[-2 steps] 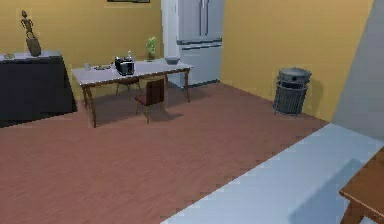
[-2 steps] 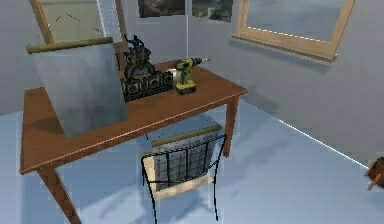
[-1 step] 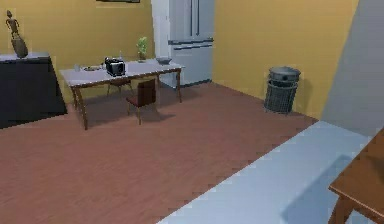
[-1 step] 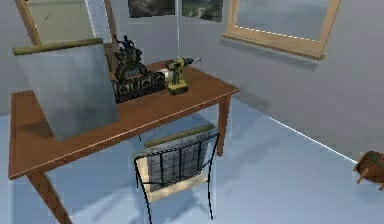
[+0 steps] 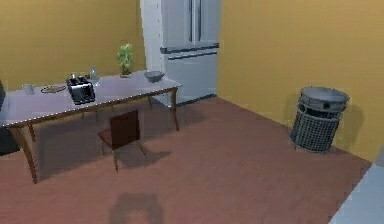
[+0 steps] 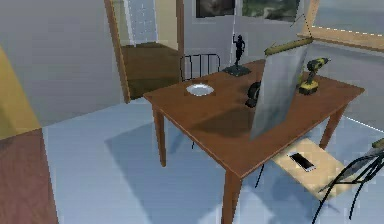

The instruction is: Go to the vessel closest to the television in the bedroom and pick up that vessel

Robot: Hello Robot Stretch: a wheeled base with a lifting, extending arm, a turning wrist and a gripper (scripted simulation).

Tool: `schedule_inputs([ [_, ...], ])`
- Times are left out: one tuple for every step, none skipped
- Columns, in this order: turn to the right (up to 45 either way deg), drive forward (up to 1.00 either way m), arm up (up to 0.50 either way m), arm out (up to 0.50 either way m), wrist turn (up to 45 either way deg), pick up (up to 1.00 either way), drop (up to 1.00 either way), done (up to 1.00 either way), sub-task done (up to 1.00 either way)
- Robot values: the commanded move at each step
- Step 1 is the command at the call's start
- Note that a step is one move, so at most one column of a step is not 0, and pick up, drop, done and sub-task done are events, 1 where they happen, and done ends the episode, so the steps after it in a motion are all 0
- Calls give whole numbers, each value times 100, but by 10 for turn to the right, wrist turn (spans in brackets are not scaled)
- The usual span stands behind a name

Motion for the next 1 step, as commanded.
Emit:
schedule_inputs([
  [90, 0, 0, 0, 0, 0, 0, 0, 0],
])
